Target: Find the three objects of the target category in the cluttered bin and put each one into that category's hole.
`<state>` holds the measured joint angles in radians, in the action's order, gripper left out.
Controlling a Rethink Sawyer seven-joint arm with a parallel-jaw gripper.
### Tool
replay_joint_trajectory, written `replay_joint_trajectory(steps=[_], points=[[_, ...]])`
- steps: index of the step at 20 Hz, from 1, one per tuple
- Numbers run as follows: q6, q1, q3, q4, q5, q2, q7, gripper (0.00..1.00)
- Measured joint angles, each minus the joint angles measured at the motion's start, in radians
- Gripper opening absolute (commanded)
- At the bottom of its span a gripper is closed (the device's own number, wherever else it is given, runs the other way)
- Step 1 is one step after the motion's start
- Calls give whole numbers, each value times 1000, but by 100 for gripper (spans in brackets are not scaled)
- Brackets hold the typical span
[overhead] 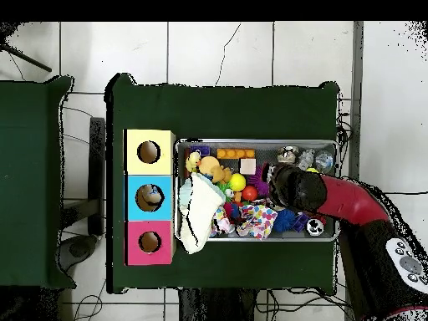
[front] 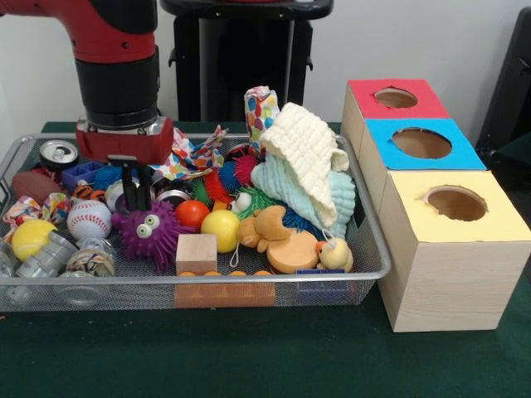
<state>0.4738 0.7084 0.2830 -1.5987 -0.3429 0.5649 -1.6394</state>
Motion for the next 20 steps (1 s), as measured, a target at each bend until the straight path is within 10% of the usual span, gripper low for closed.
replay_joint_trajectory(steps=[10,11,20], points=[[45,31,0,96,0,-70,0,0],[80,36,0,128,0,-84,0,100],[151,38,0,202,-26,-109,0,100]])
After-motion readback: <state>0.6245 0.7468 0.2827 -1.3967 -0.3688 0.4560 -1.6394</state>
